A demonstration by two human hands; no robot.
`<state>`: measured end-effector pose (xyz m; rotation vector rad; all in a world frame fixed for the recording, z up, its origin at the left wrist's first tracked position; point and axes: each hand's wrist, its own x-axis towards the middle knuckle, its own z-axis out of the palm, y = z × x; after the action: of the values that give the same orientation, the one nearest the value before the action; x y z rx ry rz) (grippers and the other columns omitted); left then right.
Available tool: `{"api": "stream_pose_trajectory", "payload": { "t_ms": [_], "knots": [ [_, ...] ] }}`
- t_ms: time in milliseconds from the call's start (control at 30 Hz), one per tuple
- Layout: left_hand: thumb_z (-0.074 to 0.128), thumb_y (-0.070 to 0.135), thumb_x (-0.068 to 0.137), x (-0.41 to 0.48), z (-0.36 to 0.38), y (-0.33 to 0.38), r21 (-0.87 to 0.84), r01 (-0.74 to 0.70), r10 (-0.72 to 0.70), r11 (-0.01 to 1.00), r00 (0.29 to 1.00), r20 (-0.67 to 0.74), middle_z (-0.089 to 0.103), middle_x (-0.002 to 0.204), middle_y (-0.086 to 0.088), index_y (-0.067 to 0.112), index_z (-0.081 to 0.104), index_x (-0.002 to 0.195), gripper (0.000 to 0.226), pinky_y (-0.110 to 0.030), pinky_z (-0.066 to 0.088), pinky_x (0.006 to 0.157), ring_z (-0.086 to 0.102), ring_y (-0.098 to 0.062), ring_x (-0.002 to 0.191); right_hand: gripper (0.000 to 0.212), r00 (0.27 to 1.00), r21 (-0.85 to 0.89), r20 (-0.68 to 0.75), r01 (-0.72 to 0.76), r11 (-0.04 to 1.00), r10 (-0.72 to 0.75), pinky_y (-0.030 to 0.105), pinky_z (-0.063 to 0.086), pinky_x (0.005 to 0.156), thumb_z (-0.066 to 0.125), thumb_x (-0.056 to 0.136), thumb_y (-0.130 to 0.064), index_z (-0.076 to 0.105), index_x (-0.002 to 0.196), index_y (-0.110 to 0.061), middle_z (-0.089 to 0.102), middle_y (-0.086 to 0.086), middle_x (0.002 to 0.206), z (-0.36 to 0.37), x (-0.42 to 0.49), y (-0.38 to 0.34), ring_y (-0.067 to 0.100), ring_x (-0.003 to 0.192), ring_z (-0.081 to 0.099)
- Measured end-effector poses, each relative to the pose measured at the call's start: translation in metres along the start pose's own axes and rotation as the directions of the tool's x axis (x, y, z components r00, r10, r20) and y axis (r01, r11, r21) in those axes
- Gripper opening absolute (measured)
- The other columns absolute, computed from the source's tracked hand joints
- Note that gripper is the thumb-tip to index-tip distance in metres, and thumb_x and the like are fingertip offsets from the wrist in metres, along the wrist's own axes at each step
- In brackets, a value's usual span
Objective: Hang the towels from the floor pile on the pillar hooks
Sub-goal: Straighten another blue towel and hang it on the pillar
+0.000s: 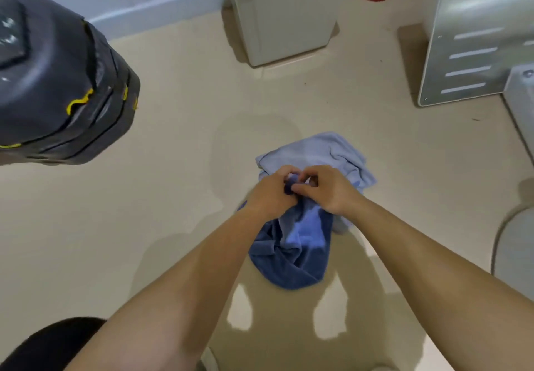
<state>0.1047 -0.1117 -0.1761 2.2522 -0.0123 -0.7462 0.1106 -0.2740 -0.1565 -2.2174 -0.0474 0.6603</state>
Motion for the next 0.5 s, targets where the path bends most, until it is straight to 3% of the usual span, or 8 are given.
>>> {"api": "stream_pose_trajectory", "payload": {
  "t_ms": [100, 200, 233, 333, 500],
  "knots": [
    [0.065, 0.012, 0.077, -0.041, -0.024, 0.038, -0.106, -0.026, 0.028, 0.994, 0.999, 0.021, 0.063, 0.081, -0.006, 0.017, 0.061, 0.099, 0.023, -0.030, 0.044, 0.062, 0.055, -0.021, 0.072, 0.020, 0.999, -0.011, 0.013, 0.049, 0.999, -0.048, 0.019, 0.034, 0.051, 0.063, 0.096, -0.030, 0.072, 0.078, -0.030, 0.056, -0.012, 0.051, -0.034, -0.033, -0.041, 0.005, 0.052, 0.049],
    [0.068, 0.029, 0.066, -0.089, -0.057, 0.081, -0.177, -0.055, 0.042, 0.983, 0.996, -0.079, 0.046, 0.064, 0.003, 0.021, 0.048, 0.069, 0.021, -0.028, 0.033, 0.056, 0.040, -0.016, 0.061, 0.023, 0.998, -0.023, 0.029, 0.057, 0.998, -0.056, 0.042, 0.046, 0.061, 0.056, 0.098, -0.031, 0.071, 0.081, -0.029, 0.065, 0.010, 0.066, -0.076, -0.077, -0.092, 0.026, 0.063, 0.056],
    [0.068, 0.030, 0.064, -0.108, -0.071, 0.097, -0.199, -0.063, 0.040, 0.978, 0.993, -0.115, 0.043, 0.061, 0.006, 0.024, 0.045, 0.065, 0.023, -0.027, 0.032, 0.055, 0.038, -0.015, 0.060, 0.023, 0.998, -0.016, 0.022, 0.062, 0.998, -0.061, 0.040, 0.044, 0.061, 0.055, 0.099, -0.027, 0.073, 0.084, -0.024, 0.064, 0.012, 0.066, -0.093, -0.096, -0.112, 0.023, 0.061, 0.056],
    [0.067, 0.029, 0.062, -0.172, -0.122, 0.156, -0.261, -0.029, -0.008, 0.965, 0.990, -0.140, 0.054, 0.063, 0.007, 0.019, 0.058, 0.070, 0.015, -0.031, 0.041, 0.059, 0.046, -0.012, 0.061, 0.023, 0.998, -0.003, 0.008, 0.067, 0.998, -0.067, 0.022, 0.036, 0.058, 0.053, 0.098, -0.014, 0.074, 0.090, -0.014, 0.057, -0.004, 0.061, -0.147, -0.164, -0.181, 0.005, 0.056, 0.050],
    [0.074, 0.019, 0.070, -0.296, -0.223, 0.271, -0.360, -0.064, -0.007, 0.931, 0.981, -0.192, 0.060, 0.065, 0.003, 0.008, 0.059, 0.078, 0.021, -0.024, 0.041, 0.058, 0.051, -0.011, 0.058, 0.027, 0.992, 0.056, -0.117, 0.045, 0.997, -0.038, 0.011, 0.037, 0.059, 0.052, 0.098, -0.011, 0.068, 0.084, -0.026, 0.060, -0.016, 0.067, -0.245, -0.285, -0.307, -0.003, 0.063, 0.054]
  ]
}}
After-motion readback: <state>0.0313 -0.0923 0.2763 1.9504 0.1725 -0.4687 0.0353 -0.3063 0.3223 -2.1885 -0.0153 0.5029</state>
